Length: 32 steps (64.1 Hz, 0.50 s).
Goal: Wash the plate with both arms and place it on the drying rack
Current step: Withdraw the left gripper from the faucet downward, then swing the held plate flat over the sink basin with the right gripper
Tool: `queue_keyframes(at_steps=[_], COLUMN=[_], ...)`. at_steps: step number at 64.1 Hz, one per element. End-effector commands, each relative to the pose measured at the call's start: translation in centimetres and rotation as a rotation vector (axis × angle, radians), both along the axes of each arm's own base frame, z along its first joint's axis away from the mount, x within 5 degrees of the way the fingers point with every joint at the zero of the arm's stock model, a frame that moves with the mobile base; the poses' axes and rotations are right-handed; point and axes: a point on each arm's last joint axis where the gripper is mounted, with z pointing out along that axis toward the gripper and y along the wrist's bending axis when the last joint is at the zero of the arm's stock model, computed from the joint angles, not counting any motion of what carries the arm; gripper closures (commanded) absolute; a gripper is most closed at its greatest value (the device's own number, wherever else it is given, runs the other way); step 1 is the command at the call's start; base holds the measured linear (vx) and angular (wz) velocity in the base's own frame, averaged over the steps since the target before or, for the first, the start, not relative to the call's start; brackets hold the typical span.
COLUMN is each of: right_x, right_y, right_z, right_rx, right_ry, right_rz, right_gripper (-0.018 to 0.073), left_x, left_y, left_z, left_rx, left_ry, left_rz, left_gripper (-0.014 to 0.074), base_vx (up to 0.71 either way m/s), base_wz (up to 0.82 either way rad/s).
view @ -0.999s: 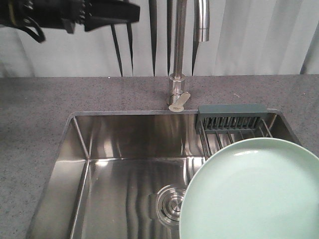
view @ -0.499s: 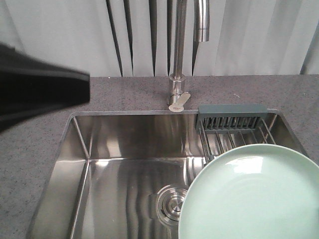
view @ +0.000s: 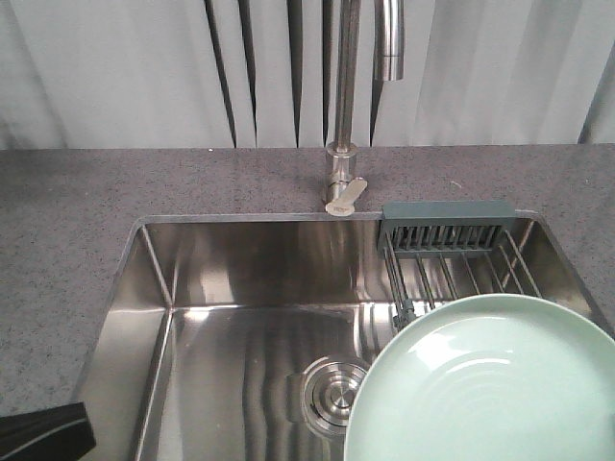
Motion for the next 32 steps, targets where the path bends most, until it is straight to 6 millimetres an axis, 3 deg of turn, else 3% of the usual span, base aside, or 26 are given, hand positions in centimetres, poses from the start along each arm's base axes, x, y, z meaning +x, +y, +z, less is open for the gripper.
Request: queue_keyframes(at_steps=[1, 6, 16, 24, 32], right_x=[0.5, 1.6, 6.2, 10.6, 14.4], right_y=[0.1, 0.3, 1.7, 3.1, 5.0], right_z=[1.4, 2.1, 3.9, 3.0, 0.2], right_rx=[0.043, 0.024, -0.039, -0.089, -0.072], right_ry=[-0.056, -0.008, 0.125, 0.243, 0.384], right_rz=[-0.017, -0.023, 0.013, 0.054, 0.139], right_gripper=[0.0561, 0.0561, 0.0561, 0.0561, 0.0561], left_x=[-0.4, -0.5, -0.2, -0.2, -0.2], left_y=[0.7, 1.2, 2.0, 2.0, 2.0], left_z=[0.2, 0.1, 0.4, 0.4, 0.4], left_rx=[-0.008, -0.013, -0.032, -0.032, -0.032], left_ry=[-0.068, -0.119, -0.157, -0.157, -0.157], left_rz=[0.093, 0.168, 0.271, 0.272, 0.272], left_gripper=[0.0603, 0.0603, 0.0603, 0.0603, 0.0602], base_vx=[0.00, 0.00, 0.00, 0.00, 0.00], base_wz=[0.00, 0.00, 0.00, 0.00, 0.00])
